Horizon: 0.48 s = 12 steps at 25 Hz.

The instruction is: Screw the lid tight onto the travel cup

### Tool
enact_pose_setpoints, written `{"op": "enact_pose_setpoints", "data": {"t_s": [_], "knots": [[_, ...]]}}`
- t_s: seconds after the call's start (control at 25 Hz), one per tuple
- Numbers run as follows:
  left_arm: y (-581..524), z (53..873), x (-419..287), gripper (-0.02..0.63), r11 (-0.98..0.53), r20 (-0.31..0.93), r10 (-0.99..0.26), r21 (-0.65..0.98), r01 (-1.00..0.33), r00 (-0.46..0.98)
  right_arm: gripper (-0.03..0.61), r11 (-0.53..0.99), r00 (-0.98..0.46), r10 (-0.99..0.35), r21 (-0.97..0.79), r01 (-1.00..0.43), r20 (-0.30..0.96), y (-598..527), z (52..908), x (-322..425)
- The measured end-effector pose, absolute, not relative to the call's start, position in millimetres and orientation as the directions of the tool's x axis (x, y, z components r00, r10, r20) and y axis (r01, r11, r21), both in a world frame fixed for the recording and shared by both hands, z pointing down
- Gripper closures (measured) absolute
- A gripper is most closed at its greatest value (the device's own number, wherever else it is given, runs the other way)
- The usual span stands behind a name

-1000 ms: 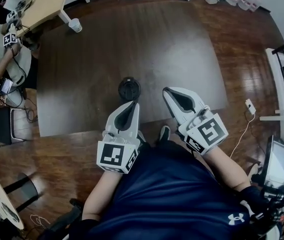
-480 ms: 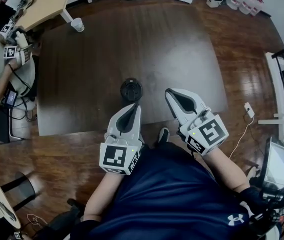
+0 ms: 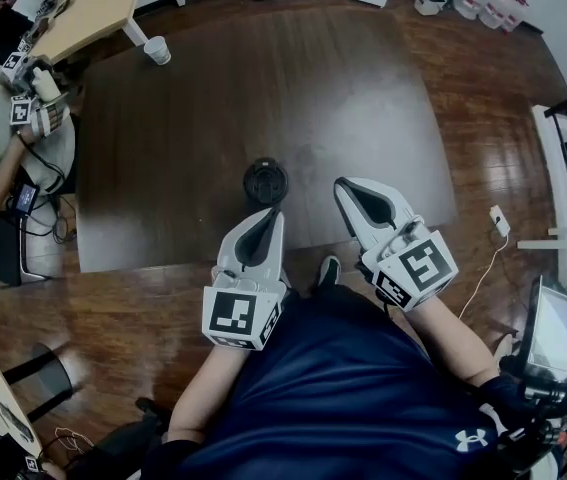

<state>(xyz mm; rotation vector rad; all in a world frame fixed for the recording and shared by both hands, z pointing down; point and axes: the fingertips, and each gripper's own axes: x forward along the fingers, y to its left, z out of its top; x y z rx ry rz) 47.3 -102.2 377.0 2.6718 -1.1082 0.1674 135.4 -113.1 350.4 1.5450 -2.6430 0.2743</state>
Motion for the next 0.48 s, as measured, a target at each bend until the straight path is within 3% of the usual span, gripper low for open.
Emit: {"op": "enact_pose_setpoints", "data": {"t_s": [0.48], "knots": [[-102.5,378.1,47.3,0.607,-0.684,0.200,-0.681,0.168,-0.710,0.704,0.566,0.479,-0.493,-0.856,-0.123,-0.869,0.156,-114.3,352.8,134.9]]}}
